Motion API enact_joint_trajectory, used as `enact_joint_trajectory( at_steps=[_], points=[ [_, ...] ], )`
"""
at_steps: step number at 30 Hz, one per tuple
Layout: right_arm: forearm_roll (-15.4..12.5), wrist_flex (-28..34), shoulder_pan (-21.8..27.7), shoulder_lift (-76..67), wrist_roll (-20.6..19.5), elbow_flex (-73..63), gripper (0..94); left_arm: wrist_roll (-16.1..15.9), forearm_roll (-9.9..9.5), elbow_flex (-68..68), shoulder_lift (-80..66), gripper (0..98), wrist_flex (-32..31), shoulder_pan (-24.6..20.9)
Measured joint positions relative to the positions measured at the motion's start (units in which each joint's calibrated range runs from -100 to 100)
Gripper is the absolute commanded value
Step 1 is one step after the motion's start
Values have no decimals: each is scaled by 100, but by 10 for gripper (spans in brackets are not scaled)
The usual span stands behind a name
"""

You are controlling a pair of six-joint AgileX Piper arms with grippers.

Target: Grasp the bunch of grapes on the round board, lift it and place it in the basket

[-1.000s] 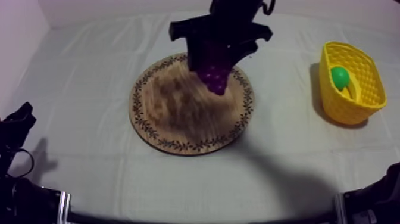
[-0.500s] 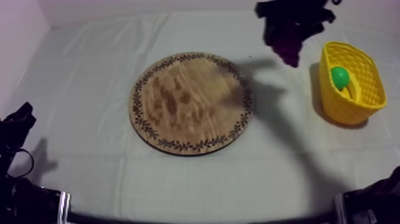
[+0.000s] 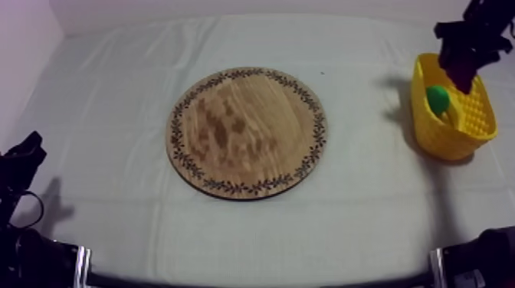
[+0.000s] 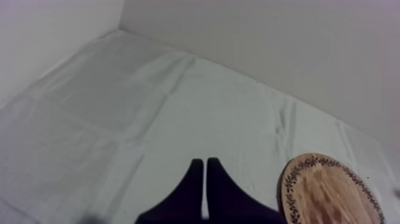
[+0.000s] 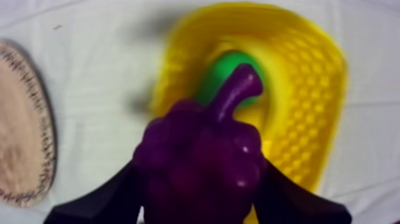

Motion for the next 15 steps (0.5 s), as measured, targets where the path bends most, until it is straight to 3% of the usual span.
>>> enact_joint_trajectory(
  at_steps=[7,15],
  points=[
    [231,-303,514,44,104,257,432,0,0,0,0,0,0,0],
    [268,-492,448,436,36,324,471,0,0,0,0,0,0,0]
  ],
)
